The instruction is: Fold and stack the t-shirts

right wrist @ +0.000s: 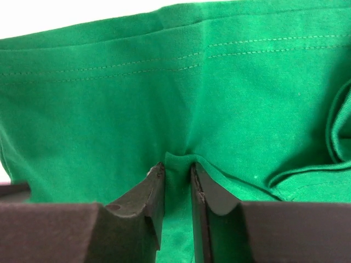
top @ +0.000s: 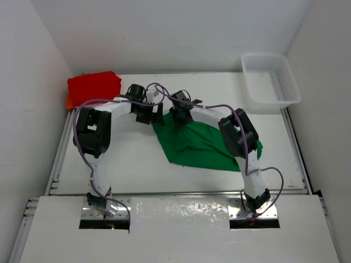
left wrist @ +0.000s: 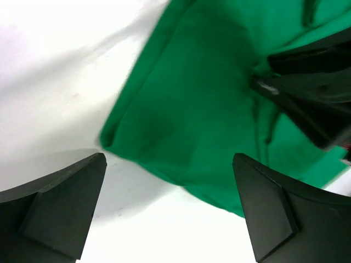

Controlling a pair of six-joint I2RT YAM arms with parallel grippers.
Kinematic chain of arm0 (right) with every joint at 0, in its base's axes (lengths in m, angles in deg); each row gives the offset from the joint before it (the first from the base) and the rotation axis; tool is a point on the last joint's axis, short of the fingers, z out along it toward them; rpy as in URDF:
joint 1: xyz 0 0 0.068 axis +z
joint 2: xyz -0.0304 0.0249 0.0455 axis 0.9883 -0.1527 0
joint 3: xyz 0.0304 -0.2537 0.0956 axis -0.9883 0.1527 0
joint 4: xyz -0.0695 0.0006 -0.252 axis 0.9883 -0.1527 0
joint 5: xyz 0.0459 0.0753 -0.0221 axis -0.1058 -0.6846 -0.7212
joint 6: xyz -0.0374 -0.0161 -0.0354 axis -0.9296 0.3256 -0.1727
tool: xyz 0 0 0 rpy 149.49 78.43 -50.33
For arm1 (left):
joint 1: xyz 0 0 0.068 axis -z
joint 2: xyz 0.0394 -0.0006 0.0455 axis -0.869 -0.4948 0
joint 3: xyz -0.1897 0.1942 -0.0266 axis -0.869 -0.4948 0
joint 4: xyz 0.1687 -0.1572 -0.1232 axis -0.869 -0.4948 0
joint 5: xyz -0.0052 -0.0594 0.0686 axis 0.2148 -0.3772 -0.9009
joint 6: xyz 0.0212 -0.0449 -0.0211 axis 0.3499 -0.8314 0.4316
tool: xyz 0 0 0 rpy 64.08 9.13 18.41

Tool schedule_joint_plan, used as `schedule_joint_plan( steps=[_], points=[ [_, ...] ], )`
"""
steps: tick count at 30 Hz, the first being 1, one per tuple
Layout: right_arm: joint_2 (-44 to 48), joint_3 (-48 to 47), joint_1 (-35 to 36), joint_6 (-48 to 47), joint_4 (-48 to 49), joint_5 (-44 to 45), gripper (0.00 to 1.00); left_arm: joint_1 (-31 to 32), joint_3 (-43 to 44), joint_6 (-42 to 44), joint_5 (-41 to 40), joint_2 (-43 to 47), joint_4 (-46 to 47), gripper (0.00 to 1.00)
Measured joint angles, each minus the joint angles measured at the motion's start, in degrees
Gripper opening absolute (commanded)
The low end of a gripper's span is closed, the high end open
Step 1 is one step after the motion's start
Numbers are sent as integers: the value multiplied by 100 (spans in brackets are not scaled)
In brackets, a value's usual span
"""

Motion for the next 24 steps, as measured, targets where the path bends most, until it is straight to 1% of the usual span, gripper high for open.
schedule_joint_plan(
  steps=[3, 6, 9, 11, 12, 13, 14, 16, 22, 23, 24],
  points=[
    [66, 129, 0, 2, 101, -63, 18, 15, -186, -74, -240, 55, 96, 100],
    [94, 179, 0, 11, 149, -153, 16, 31, -170, -122, -356, 22, 149, 99],
    [127, 240, 0, 59, 199, -212, 17, 50, -81, -153, -413, -72, 205, 88],
    [151, 284, 0, 111, 227, -262, 17, 50, -33, -181, -385, -140, 317, 66],
    [160, 306, 0, 131, 254, -289, 17, 50, -22, -190, -354, -184, 387, 51],
    [168, 326, 0, 146, 273, -308, 17, 48, 0, -219, -308, -234, 439, 8],
    [179, 332, 0, 164, 286, -319, 18, 50, 22, -245, -286, -302, 483, 0],
    [195, 367, 0, 179, 310, -356, 18, 44, 74, -227, -81, -496, 507, 0],
    [422, 678, 0, 197, 341, -461, 24, -4, -61, 35, 50, -358, 321, 0],
    [476, 748, 0, 195, 343, -485, 24, -11, -149, 79, 17, -275, 278, 0],
    [538, 826, 0, 195, 345, -516, 21, -13, -273, 133, -42, -175, 225, 0]
  ],
)
